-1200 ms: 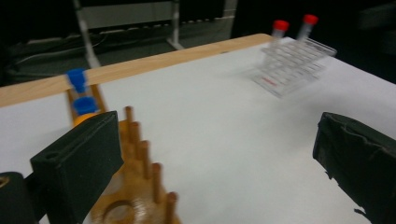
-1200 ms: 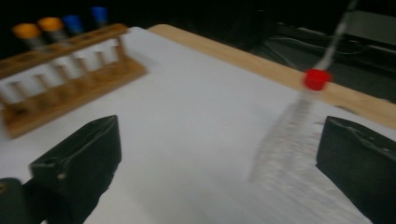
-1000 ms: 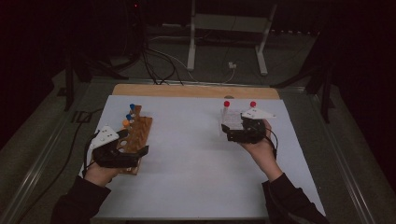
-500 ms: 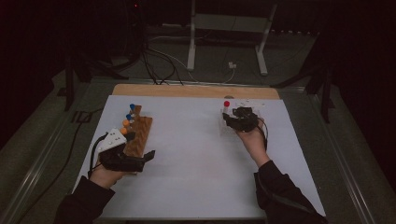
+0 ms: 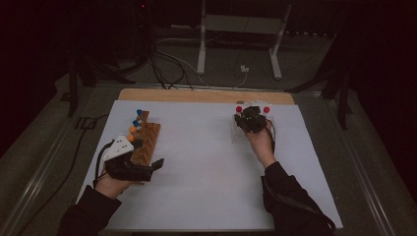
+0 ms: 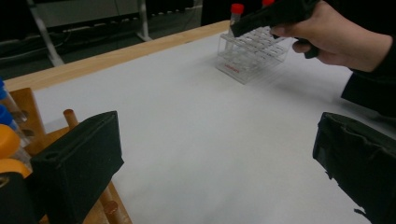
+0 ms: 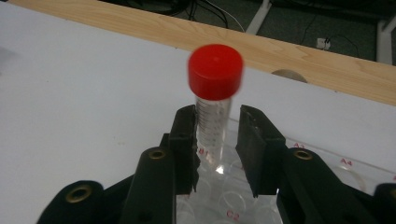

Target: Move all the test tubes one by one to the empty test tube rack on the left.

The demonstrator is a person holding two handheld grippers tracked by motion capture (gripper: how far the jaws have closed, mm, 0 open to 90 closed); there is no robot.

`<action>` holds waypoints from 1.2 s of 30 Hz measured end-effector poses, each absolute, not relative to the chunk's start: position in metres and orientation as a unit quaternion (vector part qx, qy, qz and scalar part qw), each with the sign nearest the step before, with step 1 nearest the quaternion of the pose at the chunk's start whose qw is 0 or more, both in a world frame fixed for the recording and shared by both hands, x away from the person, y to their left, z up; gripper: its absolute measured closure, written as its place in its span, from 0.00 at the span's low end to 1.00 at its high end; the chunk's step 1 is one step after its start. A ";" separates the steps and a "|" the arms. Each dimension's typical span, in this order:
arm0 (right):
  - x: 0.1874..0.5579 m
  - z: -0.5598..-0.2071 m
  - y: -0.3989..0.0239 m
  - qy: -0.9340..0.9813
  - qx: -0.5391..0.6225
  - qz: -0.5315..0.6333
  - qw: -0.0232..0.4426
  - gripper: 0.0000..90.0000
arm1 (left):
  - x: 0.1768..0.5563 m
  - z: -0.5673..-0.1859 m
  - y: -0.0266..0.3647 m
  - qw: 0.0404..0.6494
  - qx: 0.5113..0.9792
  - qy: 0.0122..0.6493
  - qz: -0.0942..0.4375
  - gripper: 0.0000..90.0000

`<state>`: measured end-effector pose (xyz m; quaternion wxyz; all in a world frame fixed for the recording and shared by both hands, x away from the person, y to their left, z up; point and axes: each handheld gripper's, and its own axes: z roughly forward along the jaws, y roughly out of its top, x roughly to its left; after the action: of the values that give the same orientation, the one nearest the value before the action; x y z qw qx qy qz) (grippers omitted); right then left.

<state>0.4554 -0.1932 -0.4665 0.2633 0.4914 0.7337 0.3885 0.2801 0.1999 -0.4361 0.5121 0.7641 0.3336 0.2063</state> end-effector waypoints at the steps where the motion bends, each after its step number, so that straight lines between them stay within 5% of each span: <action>1: 0.456 -0.467 -0.192 0.735 0.491 0.387 0.263 0.77 | 0.280 -0.436 0.200 0.511 0.765 0.333 0.207 0.02; 36: 0.399 -0.401 -0.191 0.744 0.416 0.434 0.291 0.83 | 0.283 -0.429 0.180 0.508 0.784 0.314 0.171 0.03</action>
<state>0.3992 -0.1905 -0.4006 0.2912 0.4157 0.7443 0.4340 0.2829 0.1801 -0.4290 0.5082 0.7835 0.3140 0.1708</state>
